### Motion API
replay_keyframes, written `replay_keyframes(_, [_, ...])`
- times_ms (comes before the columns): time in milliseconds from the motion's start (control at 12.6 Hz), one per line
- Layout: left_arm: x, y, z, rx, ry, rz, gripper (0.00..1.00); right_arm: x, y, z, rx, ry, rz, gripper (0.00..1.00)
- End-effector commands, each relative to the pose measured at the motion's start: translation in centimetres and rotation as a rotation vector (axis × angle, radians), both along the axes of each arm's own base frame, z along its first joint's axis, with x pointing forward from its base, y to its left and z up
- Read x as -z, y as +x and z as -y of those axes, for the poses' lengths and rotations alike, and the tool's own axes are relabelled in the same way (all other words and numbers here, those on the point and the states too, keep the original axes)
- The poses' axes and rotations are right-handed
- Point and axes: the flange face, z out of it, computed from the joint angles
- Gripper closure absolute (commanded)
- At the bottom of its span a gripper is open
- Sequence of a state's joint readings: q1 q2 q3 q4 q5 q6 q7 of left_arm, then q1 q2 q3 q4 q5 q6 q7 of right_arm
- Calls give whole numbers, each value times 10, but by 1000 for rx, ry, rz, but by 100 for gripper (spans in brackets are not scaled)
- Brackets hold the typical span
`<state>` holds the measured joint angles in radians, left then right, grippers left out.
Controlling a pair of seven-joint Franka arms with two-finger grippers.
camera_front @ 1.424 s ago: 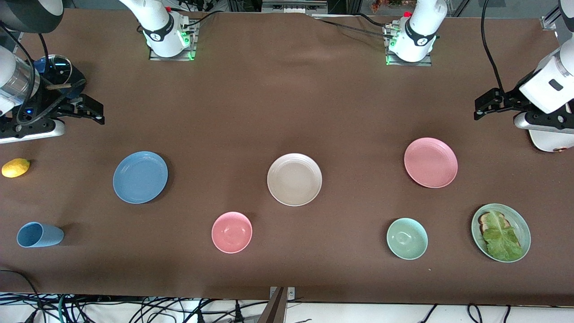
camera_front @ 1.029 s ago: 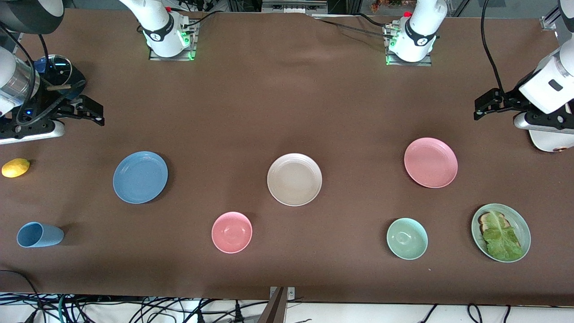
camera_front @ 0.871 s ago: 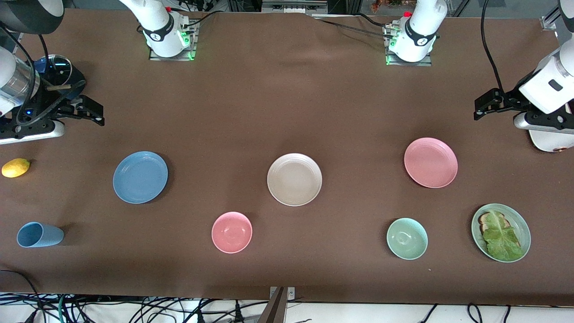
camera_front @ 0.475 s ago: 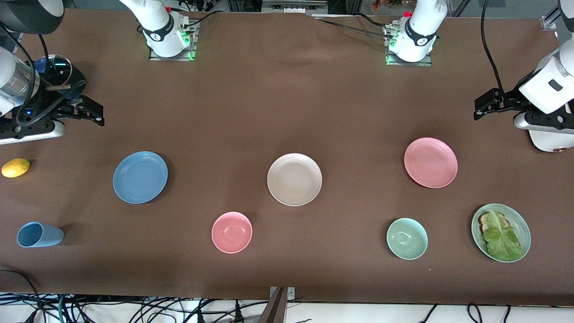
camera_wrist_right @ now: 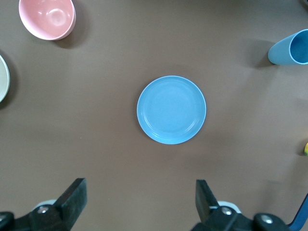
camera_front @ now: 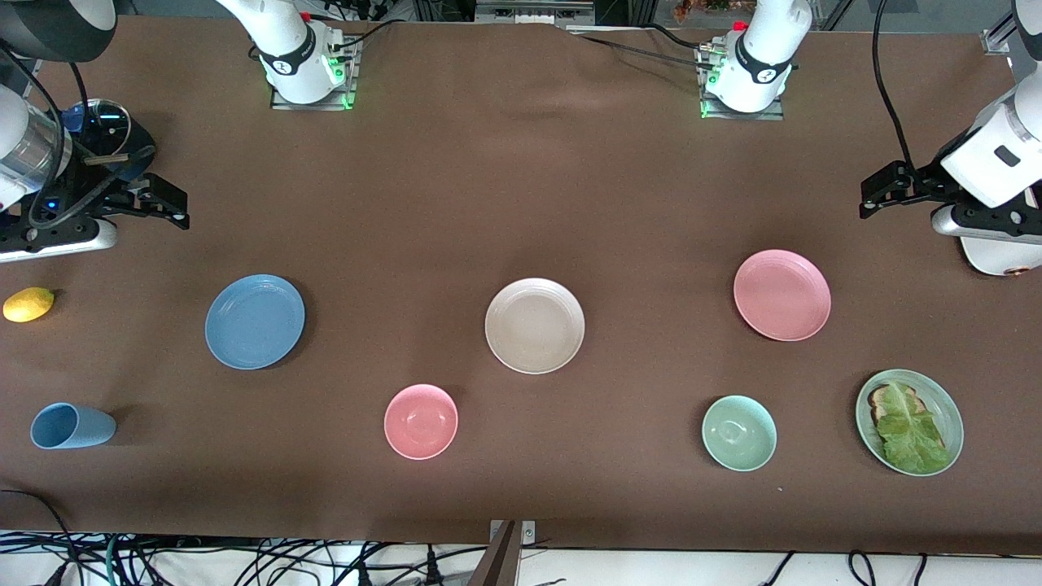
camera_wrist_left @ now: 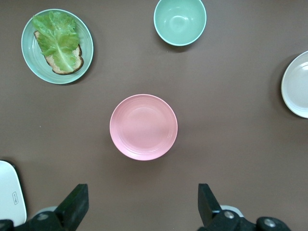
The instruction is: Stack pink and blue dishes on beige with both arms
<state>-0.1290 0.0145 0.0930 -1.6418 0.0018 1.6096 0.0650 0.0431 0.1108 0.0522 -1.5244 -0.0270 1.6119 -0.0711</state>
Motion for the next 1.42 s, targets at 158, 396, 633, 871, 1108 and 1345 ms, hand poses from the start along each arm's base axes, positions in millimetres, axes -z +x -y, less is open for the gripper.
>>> replay_keyframes(158, [-1, -1, -1, 19, 20, 10, 0, -2, -3, -1, 5, 1, 5, 0])
replay_keyframes(396, [-1, -1, -1, 19, 18, 10, 0, -2, -4, -2, 7, 2, 2, 0])
replay_keyframes(633, [-1, -1, 1, 22, 20, 10, 0, -2, -6, -2, 7, 3, -10, 0])
replay_keyframes(871, [-1, -1, 1, 22, 20, 10, 0, -1, -8, -2, 8, 2, -27, 0])
replay_keyframes(1108, [-1, -1, 1, 22, 20, 10, 0, -1, -8, -2, 8, 4, -29, 0])
replay_keyframes(1345, [-1, -1, 1, 22, 20, 10, 0, -1, -8, -3, 6, 6, -26, 0])
